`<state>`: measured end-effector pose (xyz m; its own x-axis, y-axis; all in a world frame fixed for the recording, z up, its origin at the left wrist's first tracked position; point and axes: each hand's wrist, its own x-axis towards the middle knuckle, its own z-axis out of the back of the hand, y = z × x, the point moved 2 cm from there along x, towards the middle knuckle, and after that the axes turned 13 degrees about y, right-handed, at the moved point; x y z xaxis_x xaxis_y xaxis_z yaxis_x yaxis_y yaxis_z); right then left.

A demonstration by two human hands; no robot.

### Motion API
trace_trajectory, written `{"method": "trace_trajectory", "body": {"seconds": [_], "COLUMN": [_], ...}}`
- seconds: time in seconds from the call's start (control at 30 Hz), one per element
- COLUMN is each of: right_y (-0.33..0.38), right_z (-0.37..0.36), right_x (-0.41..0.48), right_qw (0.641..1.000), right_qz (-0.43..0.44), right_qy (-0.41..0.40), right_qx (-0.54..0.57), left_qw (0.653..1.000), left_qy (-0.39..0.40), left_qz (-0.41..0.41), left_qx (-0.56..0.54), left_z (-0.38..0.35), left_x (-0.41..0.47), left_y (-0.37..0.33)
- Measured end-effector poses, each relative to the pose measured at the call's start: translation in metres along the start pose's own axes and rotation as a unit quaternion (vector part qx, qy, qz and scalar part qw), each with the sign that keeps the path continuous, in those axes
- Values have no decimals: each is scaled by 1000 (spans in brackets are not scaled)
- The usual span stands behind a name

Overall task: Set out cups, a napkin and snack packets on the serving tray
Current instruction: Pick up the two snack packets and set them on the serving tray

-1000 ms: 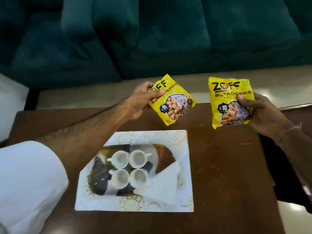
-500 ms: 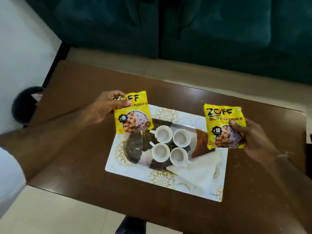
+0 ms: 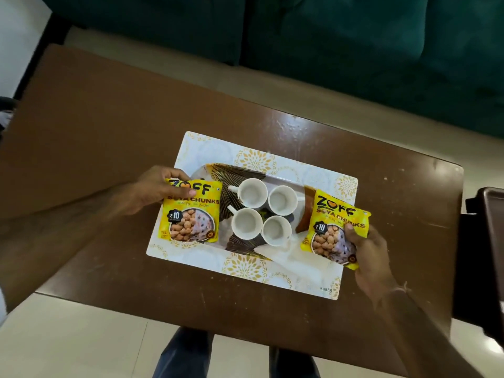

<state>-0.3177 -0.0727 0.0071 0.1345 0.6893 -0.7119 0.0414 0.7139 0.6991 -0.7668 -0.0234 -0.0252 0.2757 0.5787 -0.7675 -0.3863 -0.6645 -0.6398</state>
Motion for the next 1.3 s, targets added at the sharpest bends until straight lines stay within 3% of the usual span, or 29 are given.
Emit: {"method": "trace_trajectory", "body": {"seconds": [0.27,0.43,0.57,0.83,1.0,1.3], "right_y": [-23,-31,-33,-26,-15,6], "right_z": [-2,-11,-16,-20,-27,-40], "right_x": [-8,-4,0,10,13,10], "right_qw": [995,991,980,954,892,845], "right_qz": [58,60,61,70,98,69], "right_qy": [6,10,-5,25,-23,-14], "right_qx": [-84,-118,-189,-292,-441,-530], "left_qw": [997,991,962,909,892,910], "left_qy": [5,-40,-94,-170,-198,-189], "left_qz": [-50,-61,-87,-153,-160,-110], "left_qx": [61,115,241,348,374,353], "left_z": [-10,-12,-19,-41,-48,-57], "left_x": [7,14,19,32,27,15], "left_y": [-3,-5,-11,-15,-20,-32]}}
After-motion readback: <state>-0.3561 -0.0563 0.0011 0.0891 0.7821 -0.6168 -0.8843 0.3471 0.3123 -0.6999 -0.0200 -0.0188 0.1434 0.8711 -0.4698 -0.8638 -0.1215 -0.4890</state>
